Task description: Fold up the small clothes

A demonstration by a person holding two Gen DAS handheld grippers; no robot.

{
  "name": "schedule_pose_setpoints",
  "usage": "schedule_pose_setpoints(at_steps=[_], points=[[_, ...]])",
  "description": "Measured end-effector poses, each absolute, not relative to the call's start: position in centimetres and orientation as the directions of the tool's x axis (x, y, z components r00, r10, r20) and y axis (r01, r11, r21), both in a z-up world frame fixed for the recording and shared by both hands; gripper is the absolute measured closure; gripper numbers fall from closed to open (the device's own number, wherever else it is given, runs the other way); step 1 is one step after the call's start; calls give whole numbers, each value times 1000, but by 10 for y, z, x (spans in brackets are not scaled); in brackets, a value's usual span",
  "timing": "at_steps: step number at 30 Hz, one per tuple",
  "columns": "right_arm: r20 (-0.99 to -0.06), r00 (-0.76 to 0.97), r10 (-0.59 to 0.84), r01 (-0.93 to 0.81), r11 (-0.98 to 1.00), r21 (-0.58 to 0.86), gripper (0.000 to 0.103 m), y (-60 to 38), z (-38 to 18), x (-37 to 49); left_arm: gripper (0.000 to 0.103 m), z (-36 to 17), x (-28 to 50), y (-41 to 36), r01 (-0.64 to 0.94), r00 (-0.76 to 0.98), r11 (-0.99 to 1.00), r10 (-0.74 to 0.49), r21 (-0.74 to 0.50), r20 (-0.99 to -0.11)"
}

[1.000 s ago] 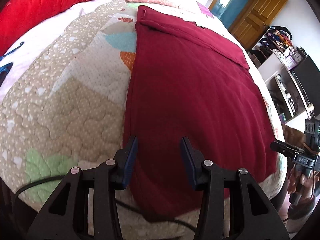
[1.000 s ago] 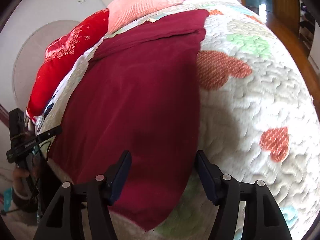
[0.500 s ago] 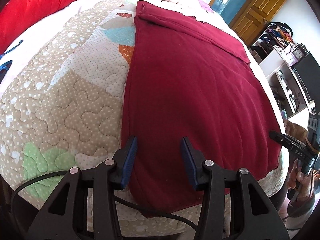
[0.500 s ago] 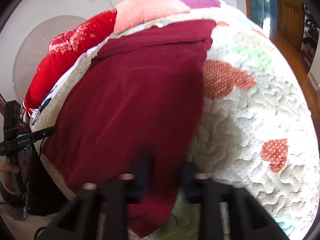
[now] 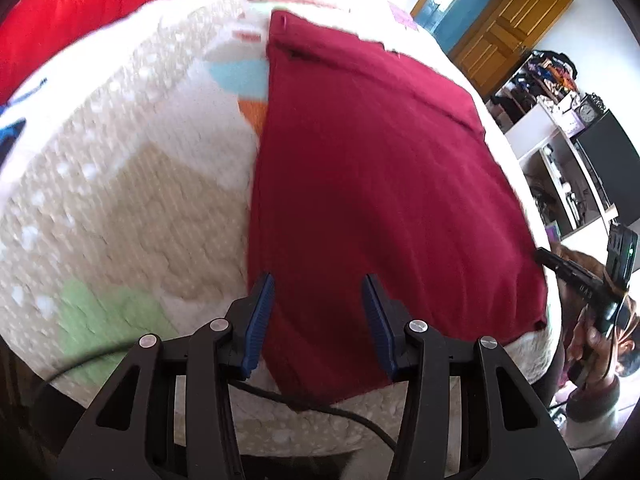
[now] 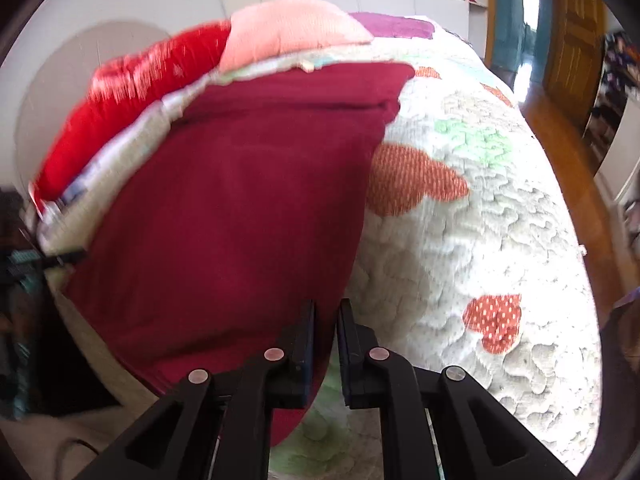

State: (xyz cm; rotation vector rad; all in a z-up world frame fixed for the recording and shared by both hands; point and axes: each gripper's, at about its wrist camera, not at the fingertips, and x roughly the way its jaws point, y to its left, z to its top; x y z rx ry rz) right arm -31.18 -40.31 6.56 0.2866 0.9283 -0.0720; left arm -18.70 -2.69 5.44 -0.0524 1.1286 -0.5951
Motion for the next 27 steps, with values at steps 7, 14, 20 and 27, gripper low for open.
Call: schedule_pose_setpoints(at_steps=[7, 14, 20, 27], points=[[-732, 680, 48, 277, 907, 317, 59, -435, 93, -283, 58, 69, -165, -30, 392, 333, 850, -486, -350, -808], [-787, 608, 106, 262, 909, 324, 58, -420, 71, -270, 58, 46, -166, -46, 388, 257, 845, -483, -369, -837], [-802, 573, 167, 233, 905, 355, 57, -414, 55, -301, 58, 36, -187, -33, 376, 211, 841, -485, -388, -849], [-773, 573, 274, 183, 876, 446, 56, -406, 47, -333, 58, 36, -212, -8, 351, 174, 823, -526, -447, -832]])
